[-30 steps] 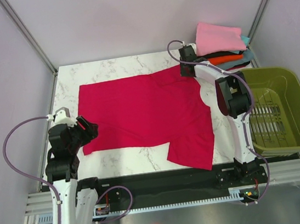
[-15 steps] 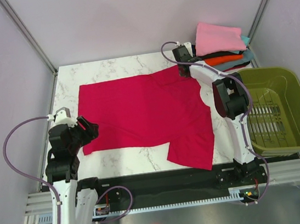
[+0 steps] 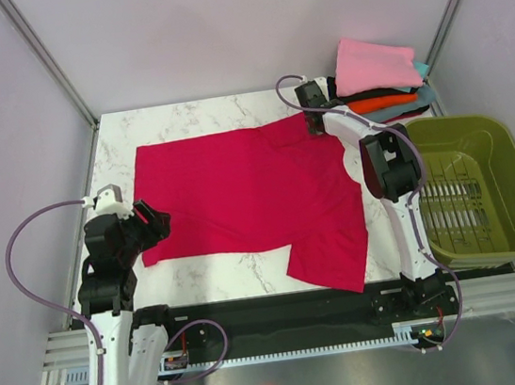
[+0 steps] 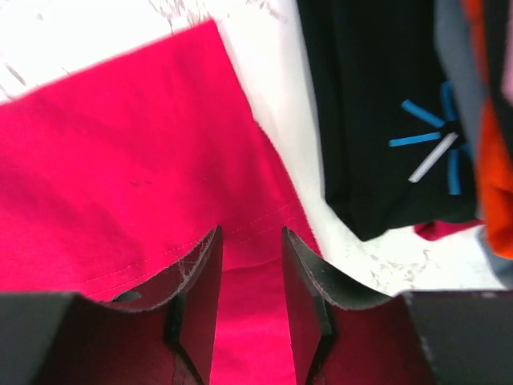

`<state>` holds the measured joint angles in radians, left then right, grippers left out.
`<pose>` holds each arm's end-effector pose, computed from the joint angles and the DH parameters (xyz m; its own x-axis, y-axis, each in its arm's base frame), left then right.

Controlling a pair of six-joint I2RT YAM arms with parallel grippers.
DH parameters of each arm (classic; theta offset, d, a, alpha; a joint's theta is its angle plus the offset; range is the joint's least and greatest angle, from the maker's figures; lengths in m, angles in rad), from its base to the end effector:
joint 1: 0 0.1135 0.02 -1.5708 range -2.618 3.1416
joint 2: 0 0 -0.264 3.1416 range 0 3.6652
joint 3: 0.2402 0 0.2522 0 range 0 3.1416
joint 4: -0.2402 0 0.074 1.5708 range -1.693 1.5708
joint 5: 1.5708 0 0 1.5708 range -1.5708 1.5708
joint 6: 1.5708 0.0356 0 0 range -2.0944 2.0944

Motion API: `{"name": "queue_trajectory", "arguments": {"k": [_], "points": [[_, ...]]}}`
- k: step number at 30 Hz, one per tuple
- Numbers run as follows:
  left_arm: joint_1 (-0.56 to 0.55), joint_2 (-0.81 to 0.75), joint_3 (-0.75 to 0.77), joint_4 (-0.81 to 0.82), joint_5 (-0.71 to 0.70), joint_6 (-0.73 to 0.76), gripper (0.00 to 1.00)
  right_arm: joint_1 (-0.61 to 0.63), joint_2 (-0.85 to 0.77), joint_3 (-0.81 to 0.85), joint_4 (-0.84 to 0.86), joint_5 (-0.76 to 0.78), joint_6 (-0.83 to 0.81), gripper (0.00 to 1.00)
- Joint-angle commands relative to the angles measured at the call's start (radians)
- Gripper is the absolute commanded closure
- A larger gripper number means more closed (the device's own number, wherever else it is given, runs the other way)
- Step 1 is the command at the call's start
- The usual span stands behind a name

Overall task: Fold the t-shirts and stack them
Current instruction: Flatten the tshirt out

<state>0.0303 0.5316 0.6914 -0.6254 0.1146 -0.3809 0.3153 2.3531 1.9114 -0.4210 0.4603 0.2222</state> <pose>0.1225 -0.0004 0.2964 -0.4434 -0.3829 -0.8104 -0.0999 0.9196 -0.3798 0.5012 0.1469 0.1698 -0.7051 -0.0223 -0.7088 0.1561 0.9701 -0.1858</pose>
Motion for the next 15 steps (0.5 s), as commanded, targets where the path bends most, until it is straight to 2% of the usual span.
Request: {"name": "queue_trajectory", "arguments": {"k": [1, 5, 8, 15], "points": [[-0.003, -0.007, 0.0, 0.041, 0.002, -0.009, 0.34, -0.009, 0.021, 0.034, -0.002, -0.023, 0.026, 0.57], [-0.003, -0.005, 0.0, 0.041, 0.0, -0.009, 0.34, -0.012, 0.037, 0.032, -0.002, -0.025, 0.028, 0.6], [-0.004, -0.002, -0.001, 0.039, -0.001, -0.009, 0.34, -0.016, 0.037, 0.029, 0.002, -0.026, 0.029, 0.67], [-0.003, -0.001, -0.001, 0.041, 0.0, -0.009, 0.34, -0.019, 0.028, 0.028, 0.002, -0.025, 0.023, 0.91]]}}
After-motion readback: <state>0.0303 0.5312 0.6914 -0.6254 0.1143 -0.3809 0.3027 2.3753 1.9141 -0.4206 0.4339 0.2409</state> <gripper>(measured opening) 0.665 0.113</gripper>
